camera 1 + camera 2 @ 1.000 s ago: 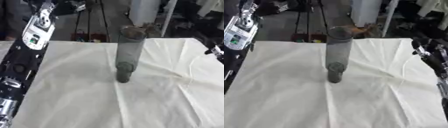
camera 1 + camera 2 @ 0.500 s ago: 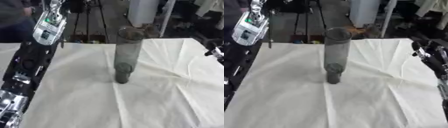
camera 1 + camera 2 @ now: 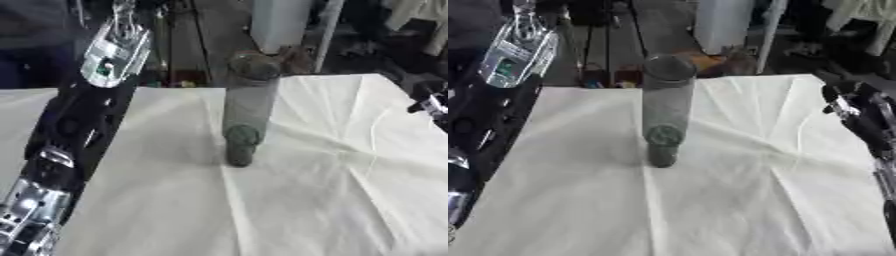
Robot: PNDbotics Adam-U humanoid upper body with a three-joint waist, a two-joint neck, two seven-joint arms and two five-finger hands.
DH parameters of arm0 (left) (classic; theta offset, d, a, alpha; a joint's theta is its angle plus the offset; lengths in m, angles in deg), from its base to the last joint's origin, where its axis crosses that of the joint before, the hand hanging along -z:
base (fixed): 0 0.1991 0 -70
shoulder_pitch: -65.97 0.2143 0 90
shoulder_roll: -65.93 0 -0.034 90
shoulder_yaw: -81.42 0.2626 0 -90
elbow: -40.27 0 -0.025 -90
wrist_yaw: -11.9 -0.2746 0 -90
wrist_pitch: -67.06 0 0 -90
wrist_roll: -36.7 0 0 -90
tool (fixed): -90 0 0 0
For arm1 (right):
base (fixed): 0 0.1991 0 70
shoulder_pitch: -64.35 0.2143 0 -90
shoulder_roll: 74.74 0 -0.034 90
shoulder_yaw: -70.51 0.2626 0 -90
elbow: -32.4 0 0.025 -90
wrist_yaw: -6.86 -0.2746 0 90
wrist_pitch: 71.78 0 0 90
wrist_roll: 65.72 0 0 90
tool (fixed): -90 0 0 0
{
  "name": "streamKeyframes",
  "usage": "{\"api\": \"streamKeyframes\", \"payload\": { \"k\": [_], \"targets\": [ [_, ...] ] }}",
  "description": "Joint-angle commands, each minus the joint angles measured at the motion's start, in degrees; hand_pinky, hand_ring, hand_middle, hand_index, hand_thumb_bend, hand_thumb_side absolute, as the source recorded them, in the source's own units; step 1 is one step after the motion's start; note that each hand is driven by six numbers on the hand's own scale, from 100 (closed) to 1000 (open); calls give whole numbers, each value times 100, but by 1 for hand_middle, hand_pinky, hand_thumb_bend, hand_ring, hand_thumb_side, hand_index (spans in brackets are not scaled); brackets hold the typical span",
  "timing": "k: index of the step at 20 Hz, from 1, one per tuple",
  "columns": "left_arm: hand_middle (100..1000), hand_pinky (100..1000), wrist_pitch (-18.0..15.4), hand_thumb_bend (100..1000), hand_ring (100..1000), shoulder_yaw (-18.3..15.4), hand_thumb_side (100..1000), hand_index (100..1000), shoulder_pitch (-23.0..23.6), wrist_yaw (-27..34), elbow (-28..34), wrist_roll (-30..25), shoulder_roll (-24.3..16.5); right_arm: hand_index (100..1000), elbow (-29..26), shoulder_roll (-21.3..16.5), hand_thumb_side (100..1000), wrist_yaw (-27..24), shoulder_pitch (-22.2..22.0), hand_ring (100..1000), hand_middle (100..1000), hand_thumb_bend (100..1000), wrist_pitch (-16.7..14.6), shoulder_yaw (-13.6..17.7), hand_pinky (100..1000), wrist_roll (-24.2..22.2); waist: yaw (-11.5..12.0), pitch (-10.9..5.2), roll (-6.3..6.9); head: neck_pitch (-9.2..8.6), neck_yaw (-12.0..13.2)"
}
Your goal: Arrange flowers into the vase.
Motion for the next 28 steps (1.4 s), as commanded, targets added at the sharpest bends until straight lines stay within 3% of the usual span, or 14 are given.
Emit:
{"api": "streamKeyframes", "payload": {
  "k": [1, 12, 21, 28],
  "targets": [
    [100, 100, -219, 996, 100, 19, 399, 100, -222, 402, 210, 13, -42, 715, -53, -110, 576, -10, 117, 504, 560, 470, -3, 21, 636, -19, -28, -74, -1, -75, 9],
    [100, 100, -351, 1000, 100, 319, 396, 100, -249, 1989, 724, -500, 14, 714, -54, -109, 576, -2, 115, 504, 560, 471, 4, 22, 635, -24, -110, -76, 16, -92, 10],
    [100, 100, 239, 1000, 100, 670, 439, 100, -216, 3667, 814, -1099, -132, 714, -54, -114, 575, 1, 105, 504, 559, 473, 8, 30, 635, -21, -95, -82, 30, -78, -23],
    [100, 100, 524, 1000, 100, 716, 456, 100, -200, 3922, 773, -1223, -247, 714, -49, -121, 575, 1, 101, 504, 559, 474, 7, 37, 634, -17, -62, -81, 30, -50, -102]
  ]
}}
